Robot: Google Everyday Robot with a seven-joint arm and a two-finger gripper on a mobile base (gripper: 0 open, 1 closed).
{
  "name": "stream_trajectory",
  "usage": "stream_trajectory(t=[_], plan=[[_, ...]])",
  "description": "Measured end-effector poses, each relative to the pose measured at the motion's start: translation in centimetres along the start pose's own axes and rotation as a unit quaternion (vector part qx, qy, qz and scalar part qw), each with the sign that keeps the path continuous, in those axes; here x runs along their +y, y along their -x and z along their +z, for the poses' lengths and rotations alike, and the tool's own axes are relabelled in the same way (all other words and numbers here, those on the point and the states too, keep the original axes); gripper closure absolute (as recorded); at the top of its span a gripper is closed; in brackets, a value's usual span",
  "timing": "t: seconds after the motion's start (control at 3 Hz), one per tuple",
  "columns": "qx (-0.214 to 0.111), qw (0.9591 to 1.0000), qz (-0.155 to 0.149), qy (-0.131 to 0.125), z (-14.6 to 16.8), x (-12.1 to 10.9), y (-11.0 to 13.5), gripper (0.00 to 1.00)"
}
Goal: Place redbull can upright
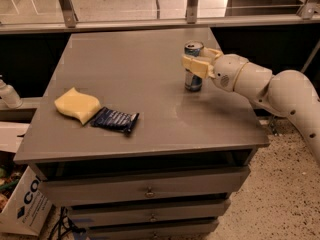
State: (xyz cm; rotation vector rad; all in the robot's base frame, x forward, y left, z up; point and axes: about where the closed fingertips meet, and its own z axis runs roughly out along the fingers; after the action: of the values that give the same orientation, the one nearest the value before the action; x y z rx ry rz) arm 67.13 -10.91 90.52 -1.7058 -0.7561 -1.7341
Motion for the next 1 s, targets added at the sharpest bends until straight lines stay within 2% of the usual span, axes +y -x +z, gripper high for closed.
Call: stream_trajectory(t=[0.67,1.0], plan=[[0.000,1.0000,0.000,0.000,-0.01,0.01,-0.06,0.11],[0.015,0.9996,-0.017,0.015,-0.67,0.45,-0.08,0.00]])
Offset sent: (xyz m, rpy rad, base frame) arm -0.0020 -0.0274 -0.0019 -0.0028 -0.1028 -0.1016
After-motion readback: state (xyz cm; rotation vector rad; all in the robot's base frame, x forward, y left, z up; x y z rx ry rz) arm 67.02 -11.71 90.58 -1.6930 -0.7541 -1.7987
